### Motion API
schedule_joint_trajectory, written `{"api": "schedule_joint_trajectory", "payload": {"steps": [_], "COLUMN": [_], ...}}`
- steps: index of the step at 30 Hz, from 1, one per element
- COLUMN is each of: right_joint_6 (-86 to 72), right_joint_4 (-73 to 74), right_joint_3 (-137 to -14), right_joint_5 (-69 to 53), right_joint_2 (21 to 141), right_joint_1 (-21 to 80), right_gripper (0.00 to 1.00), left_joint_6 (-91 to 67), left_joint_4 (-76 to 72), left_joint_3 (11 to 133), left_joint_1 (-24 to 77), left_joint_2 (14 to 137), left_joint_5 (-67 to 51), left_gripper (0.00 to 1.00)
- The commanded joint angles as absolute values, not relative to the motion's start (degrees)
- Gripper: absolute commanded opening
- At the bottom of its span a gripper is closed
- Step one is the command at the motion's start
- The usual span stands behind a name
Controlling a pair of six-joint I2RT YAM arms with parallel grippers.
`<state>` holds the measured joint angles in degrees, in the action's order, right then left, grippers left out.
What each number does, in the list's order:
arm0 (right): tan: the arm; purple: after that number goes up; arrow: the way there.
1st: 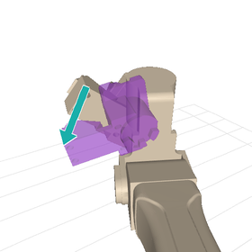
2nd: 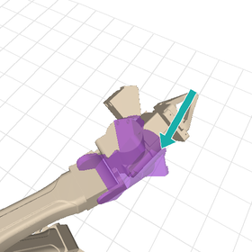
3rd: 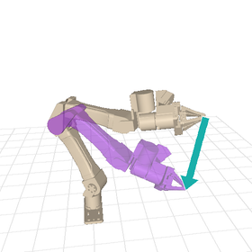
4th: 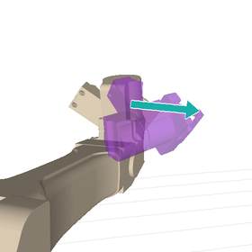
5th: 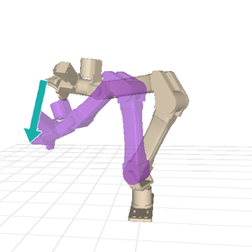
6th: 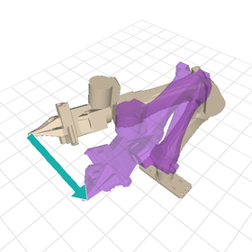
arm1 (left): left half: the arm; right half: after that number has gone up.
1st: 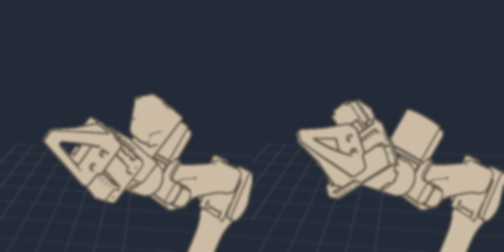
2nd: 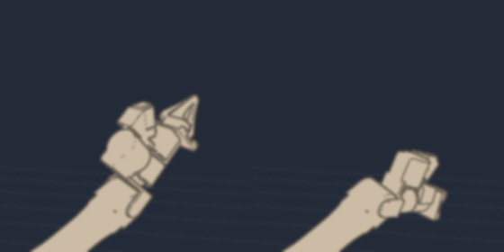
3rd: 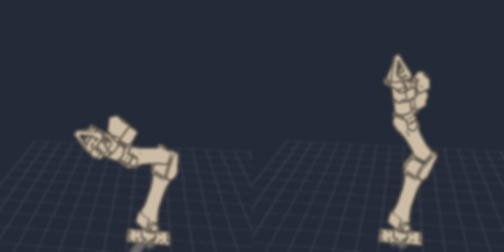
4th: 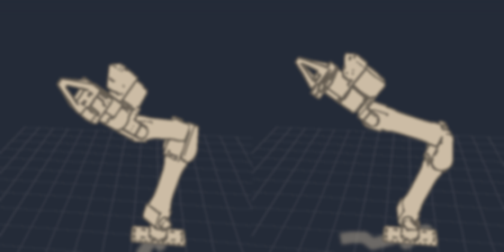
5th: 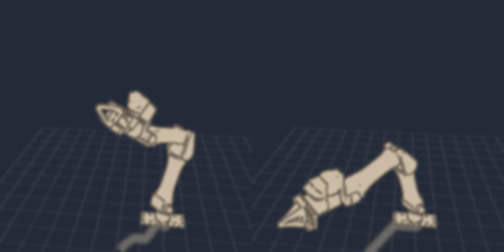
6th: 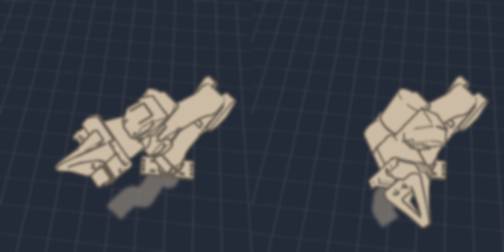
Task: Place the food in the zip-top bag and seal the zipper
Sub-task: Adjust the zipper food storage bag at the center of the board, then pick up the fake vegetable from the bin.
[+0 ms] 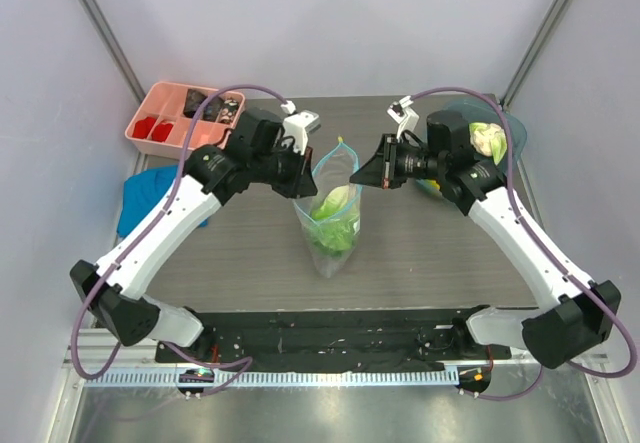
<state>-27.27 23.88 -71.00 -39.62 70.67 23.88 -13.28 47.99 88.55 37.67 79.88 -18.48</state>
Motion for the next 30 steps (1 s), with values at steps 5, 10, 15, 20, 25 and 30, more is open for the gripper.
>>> {"api": "schedule_joint_trajectory", "payload": {"steps": [5, 10, 15, 20, 25, 30], "right_joint_6": [-13.81, -10.28, -9.58, -9.58, -8.61, -2.59], "right_joint_4": [31.36, 32.26, 32.26, 32.34, 34.18, 36.82], "right_joint_3": [-72.43, -70.84, -69.79, -69.26, -70.57, -76.63], "right_joint_5": [-33.05, -35.94, -39.11, -39.99, -35.52, -38.4], "right_joint_2": [75.32, 76.46, 76.56, 75.94, 75.41, 76.99], "right_joint_1": [19.52, 17.84, 17.84, 17.93, 16.62, 1.96], "right_gripper": [0.01, 0.01, 0.01, 0.01, 0.26, 0.69], "left_joint_6": [-15.38, -16.96, -18.28, -18.72, -19.25, -19.86], "left_joint_4": [46.5, 46.23, 45.7, 44.83, 44.91, 44.74], "left_joint_3": [89.65, 90.53, 91.4, 93.16, 95.18, 95.1], "left_joint_1": [34.63, 34.63, 34.63, 34.63, 34.63, 34.89], "left_joint_2": [82.88, 85.16, 87.18, 89.12, 89.39, 89.73], "left_joint_5": [-14.85, -16.69, -18.1, -18.1, -18.98, -20.74], "left_gripper": [0.0, 0.25, 0.43, 0.4, 0.04, 0.0]}}
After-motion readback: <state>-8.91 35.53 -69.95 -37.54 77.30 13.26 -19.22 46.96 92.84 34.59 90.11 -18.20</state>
